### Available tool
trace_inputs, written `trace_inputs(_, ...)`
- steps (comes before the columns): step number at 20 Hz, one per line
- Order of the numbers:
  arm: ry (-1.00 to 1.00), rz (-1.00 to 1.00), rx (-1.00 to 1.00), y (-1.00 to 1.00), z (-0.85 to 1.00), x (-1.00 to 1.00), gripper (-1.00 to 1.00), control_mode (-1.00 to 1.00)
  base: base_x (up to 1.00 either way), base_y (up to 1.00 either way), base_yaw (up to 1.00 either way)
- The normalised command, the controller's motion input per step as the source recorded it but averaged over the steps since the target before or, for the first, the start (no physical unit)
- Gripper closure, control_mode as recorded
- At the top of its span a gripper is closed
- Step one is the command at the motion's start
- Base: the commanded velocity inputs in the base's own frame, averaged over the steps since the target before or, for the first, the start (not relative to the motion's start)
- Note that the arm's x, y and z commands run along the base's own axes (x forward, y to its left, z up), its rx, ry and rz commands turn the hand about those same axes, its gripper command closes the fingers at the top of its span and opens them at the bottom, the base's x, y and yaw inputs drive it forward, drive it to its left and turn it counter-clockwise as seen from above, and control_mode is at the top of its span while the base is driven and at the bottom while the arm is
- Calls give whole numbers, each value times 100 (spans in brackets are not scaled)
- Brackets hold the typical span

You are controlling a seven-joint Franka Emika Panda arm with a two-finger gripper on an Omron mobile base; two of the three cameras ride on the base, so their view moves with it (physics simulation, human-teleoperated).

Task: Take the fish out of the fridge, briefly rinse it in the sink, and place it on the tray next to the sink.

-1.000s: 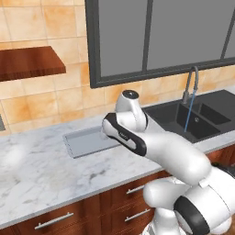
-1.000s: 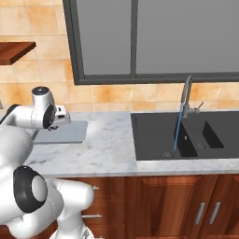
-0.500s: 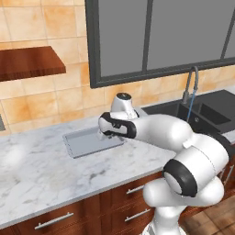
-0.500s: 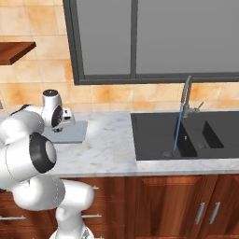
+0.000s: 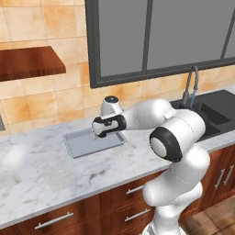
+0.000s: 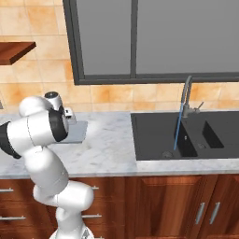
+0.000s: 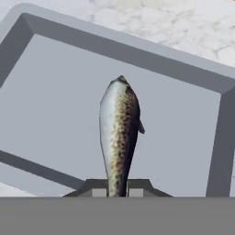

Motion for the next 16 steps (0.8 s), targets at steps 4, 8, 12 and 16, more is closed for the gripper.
trace_inputs(4, -2, 0, 0, 7, -20, 32, -100, -100, 0, 0, 0)
trace_inputs(8, -1, 0, 0, -1, 11, 0, -100, -100, 0, 0, 0)
trace_inputs(12, -7, 0, 1, -8, 76, -21, -100, -100, 0, 0, 0)
trace_inputs(16, -40, 0, 3, -49, 89, -100, -100, -100, 0, 0, 0)
